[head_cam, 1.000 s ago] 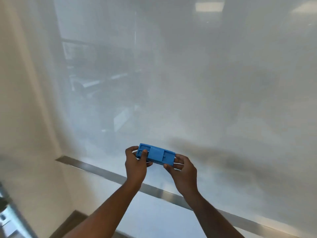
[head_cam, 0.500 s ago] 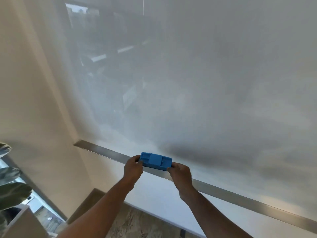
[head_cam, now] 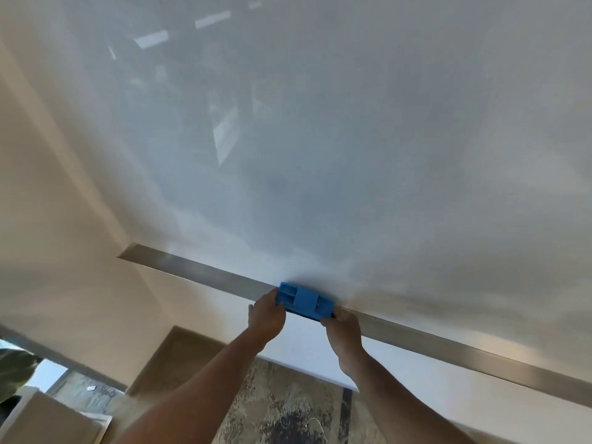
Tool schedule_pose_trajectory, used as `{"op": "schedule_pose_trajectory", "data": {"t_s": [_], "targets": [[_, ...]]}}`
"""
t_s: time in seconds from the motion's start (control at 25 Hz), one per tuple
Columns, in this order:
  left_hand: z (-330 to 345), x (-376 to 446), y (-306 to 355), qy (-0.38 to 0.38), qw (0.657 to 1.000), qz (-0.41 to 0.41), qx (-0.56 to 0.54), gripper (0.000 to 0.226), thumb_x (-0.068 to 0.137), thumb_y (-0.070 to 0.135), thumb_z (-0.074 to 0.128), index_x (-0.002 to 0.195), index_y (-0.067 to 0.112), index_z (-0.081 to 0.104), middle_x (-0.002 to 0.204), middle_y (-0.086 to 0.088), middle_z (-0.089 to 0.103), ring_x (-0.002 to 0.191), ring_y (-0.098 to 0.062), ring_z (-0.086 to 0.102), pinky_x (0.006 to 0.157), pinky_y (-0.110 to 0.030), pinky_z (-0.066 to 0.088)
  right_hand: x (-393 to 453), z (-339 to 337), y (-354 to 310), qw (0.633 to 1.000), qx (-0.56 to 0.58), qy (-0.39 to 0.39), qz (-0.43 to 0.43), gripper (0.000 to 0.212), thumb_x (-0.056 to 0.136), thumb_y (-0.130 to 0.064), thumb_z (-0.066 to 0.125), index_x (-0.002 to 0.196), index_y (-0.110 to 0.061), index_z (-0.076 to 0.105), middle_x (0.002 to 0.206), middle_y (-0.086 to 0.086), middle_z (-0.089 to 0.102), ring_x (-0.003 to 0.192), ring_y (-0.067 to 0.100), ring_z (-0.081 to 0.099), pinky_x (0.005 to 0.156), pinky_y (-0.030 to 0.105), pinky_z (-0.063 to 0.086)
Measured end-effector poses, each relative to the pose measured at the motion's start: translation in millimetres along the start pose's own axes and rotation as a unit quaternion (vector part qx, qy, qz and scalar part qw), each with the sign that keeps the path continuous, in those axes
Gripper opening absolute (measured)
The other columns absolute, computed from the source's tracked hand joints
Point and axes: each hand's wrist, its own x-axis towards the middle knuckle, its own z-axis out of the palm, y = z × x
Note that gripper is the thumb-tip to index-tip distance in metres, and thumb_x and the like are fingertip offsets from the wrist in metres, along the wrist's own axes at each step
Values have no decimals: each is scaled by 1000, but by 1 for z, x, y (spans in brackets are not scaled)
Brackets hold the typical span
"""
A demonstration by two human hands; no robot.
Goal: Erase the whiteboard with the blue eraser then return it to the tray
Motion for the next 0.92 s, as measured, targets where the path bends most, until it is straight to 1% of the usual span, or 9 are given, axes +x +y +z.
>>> {"op": "schedule_pose_trajectory", "data": {"t_s": [0.12,0.24,0.4,0.52,0.68,0.72,0.8,0.84,0.92], "targets": [[10,16,-4,-23,997,-3,68,54,105,5,33,155,20,48,152,-10,58,151,-28,41,132,-53,4,16,7,2,999,-10,24,20,18,86,-2,55,97,-10,68,69,5,52,58,14,41,45,22,28],[14,24,-10,-34,996,4,82,55,103,5,35,155,20,47,149,-7,60,153,-25,37,132,-54,1,21,13,2,999,-17,37,28,10,85,-3,53,86,-5,63,65,2,44,55,14,37,41,19,24],[15,30,-11,-42,995,19,86,53,102,8,41,153,21,47,146,-4,62,150,-24,41,132,-51,5,22,12,5,999,-26,41,16,18,86,-1,53,90,-9,68,62,1,45,51,12,37,40,19,24],[12,27,-15,-56,991,34,119,56,106,21,50,160,15,36,155,-7,53,148,-26,43,130,-46,16,26,12,8,998,-40,40,28,14,88,-3,57,96,3,66,65,5,42,51,14,35,41,21,24],[8,16,-13,-49,987,59,140,69,106,29,56,164,11,25,166,-10,39,154,-30,35,131,-47,24,23,6,4,995,-78,54,17,15,89,-11,64,82,-5,52,71,7,41,53,15,38,48,25,27],[7,15,-12,-47,987,63,141,70,106,29,56,164,10,24,167,-11,36,155,-31,33,131,-48,24,20,2,4,992,-109,55,1,13,89,-14,65,89,-6,55,77,9,47,60,18,47,52,25,31],[2,5,-5,-42,983,72,162,70,107,31,55,165,8,23,170,-13,31,159,-33,27,132,-50,21,16,-6,6,982,-183,44,-32,34,91,-23,64,120,-5,59,108,14,60,95,28,64,69,28,45],[-1,-1,-1,-40,980,78,176,70,108,31,54,165,7,22,172,-13,27,161,-33,22,133,-50,17,12,-11,6,973,-221,44,-50,48,92,-28,64,135,-8,55,127,13,59,114,30,61,82,32,50],[-8,-11,10,-31,973,97,205,72,109,34,50,167,7,17,177,-12,16,165,-33,10,135,-49,8,1,-23,3,949,-290,66,-103,64,95,-39,63,151,-15,44,148,7,50,136,28,49,108,40,48]]}}
